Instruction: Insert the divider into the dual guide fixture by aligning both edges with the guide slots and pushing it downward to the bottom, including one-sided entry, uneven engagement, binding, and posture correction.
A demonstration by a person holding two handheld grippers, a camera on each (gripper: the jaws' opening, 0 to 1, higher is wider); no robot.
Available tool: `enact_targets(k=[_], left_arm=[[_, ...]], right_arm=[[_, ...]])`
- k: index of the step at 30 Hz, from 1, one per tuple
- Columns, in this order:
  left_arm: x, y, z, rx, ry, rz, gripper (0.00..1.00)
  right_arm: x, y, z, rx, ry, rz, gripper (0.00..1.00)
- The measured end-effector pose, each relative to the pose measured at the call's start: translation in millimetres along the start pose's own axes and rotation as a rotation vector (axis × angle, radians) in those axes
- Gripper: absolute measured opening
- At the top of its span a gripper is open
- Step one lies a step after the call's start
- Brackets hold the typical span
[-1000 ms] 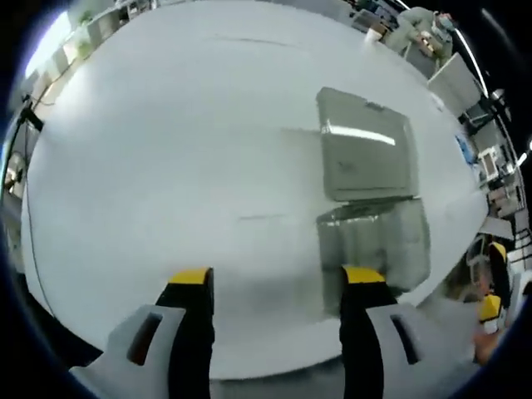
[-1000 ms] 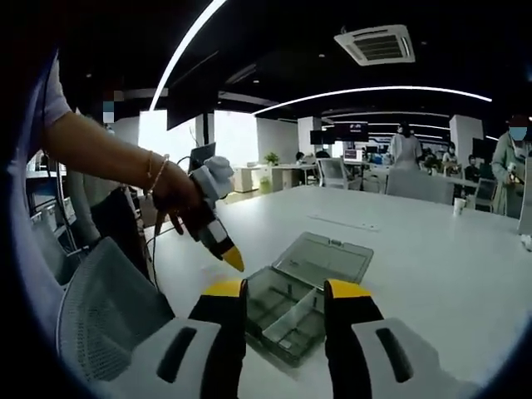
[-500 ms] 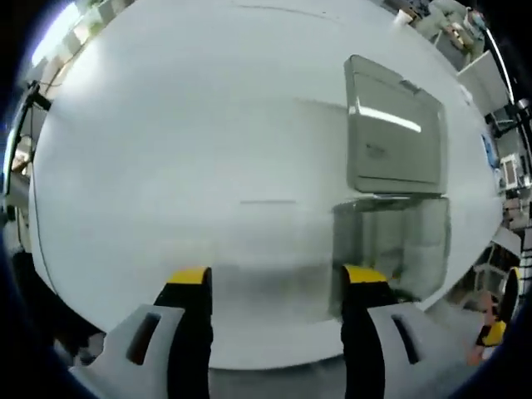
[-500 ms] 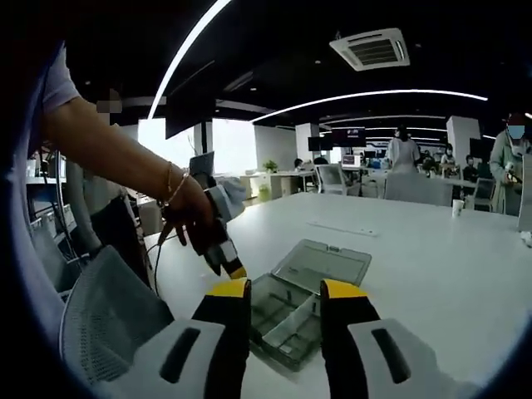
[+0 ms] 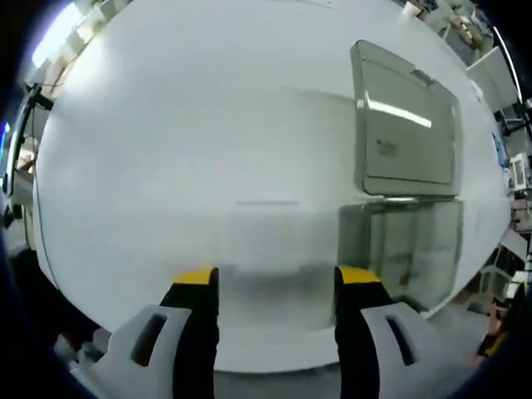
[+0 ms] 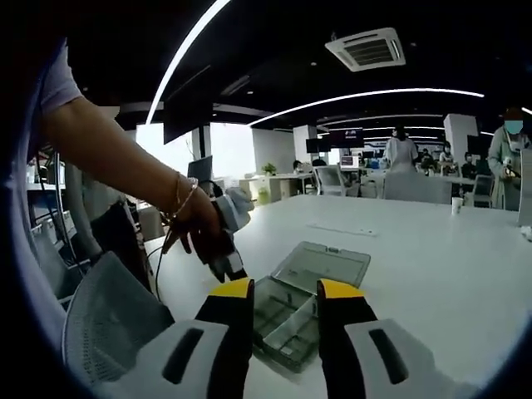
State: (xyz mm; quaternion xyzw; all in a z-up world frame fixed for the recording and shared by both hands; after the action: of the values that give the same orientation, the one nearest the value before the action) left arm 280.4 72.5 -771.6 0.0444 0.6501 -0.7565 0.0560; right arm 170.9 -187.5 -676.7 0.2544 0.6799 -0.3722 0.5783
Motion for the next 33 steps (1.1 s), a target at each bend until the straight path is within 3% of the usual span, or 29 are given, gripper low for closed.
enact_targets(k=[19, 28, 33], left_arm=[[16.7, 17, -3.5, -0.101, 0.019, -0.018, 0.51], [17.9, 19, -4.8, -0.106, 0.009, -0.018, 0.51], [16.9, 20, -5.1, -0.106, 0.008, -0.017, 0.51]], right_arm=[[13.5, -4, -10, 0.006, -0.004, -0.003, 0.24], [15.9, -5, -5, 0.033, 0.008, -0.001, 0.29], [18.8, -4, -4, 0.041, -0.036, -0.021, 0.28]])
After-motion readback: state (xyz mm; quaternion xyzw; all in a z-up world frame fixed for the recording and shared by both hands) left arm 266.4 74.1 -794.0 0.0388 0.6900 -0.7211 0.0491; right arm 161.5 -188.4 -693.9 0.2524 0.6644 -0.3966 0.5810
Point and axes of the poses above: the point that each gripper's makers call its tool centre point, and the gripper's own axes: y roughly forward along the fingers, z roughly to its right, x roughly out of its underside, the point moved 8 cm from there along -y, roughly backward along the fingers, and after that the axes turned 4 degrees about x, right-handed, at the moved point
